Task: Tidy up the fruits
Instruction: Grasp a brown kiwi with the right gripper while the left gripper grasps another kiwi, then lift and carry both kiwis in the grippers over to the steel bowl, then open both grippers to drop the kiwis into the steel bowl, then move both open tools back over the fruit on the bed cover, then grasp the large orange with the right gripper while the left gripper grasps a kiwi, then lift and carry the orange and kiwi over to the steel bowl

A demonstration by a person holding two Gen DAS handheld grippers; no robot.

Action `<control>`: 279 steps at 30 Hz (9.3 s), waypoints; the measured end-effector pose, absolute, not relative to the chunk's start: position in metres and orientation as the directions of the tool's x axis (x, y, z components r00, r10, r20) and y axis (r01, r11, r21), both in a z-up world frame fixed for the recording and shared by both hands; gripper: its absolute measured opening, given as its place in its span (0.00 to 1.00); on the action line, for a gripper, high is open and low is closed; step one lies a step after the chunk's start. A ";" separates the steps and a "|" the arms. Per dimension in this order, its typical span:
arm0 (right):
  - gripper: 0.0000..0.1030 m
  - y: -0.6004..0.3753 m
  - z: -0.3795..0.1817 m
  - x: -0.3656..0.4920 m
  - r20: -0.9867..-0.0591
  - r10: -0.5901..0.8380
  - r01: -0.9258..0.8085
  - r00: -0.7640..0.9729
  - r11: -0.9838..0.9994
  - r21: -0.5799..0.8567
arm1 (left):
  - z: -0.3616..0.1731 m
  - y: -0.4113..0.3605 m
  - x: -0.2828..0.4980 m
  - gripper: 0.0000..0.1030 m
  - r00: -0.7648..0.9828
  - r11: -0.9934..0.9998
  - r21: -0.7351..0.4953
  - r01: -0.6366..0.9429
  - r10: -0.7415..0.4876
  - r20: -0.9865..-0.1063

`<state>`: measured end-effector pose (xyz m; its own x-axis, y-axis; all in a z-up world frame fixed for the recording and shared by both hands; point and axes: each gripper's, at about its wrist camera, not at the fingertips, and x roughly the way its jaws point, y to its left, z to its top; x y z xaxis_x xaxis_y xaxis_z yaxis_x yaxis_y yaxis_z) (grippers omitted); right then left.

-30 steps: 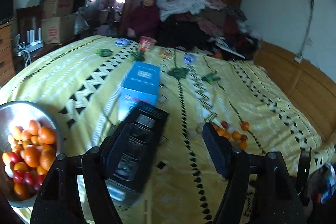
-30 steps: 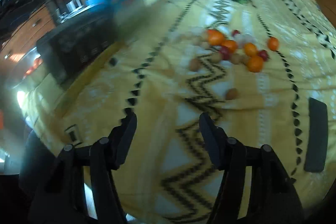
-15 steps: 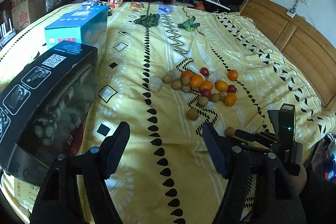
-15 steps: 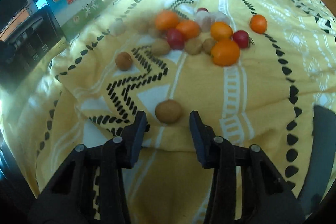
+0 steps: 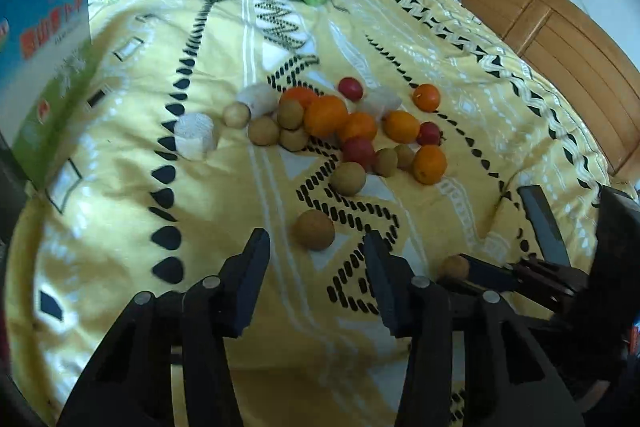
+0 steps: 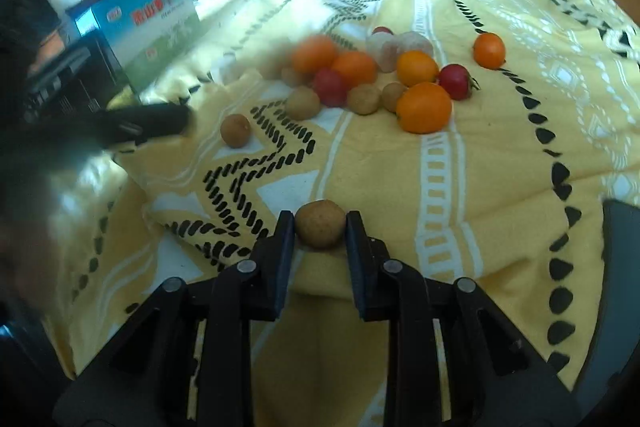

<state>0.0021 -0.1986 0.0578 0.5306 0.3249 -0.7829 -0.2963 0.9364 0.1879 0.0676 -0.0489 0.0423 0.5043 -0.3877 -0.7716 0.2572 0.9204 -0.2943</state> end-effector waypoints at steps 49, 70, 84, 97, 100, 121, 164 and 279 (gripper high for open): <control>0.26 -0.150 0.308 0.019 -0.502 0.263 -0.273 0.824 0.961 0.055 | 0.293 0.040 -0.026 0.24 0.969 0.999 -0.017 0.046 -0.049 -0.243; 0.26 -0.096 0.328 0.016 -0.412 0.317 -0.332 0.854 0.943 0.035 | 0.316 0.115 -0.036 0.24 0.964 0.989 -0.071 -0.132 0.112 -0.242; 0.26 0.179 0.296 -0.025 -0.597 0.677 -0.776 0.430 0.615 0.139 | 0.235 0.384 -0.135 0.24 0.679 0.779 -0.087 -0.621 0.478 -0.557; 0.26 0.293 0.235 -0.030 -0.755 0.641 -0.818 0.138 0.504 0.278 | 0.199 0.447 -0.138 0.24 0.661 0.797 -0.151 -0.585 0.361 -0.658; 0.26 0.297 0.228 -0.025 -0.767 0.628 -0.801 0.131 0.523 0.291 | 0.195 0.453 -0.133 0.24 0.665 0.798 -0.165 -0.579 0.345 -0.662; 0.79 0.234 0.251 -0.006 -0.674 0.719 -0.728 0.167 0.552 0.408 | 0.199 0.409 -0.110 0.87 0.721 0.810 -0.241 -0.534 0.288 -0.630; 0.88 -0.213 0.059 -0.021 -0.801 0.159 -0.207 0.578 0.977 0.045 | 0.058 -0.015 0.039 0.88 0.670 0.998 0.064 -0.019 0.060 -0.740; 0.43 -0.183 0.155 -0.001 -0.708 0.328 -0.262 0.626 0.943 0.206 | 0.142 -0.060 0.009 0.25 0.740 0.982 -0.025 0.187 -0.158 -0.654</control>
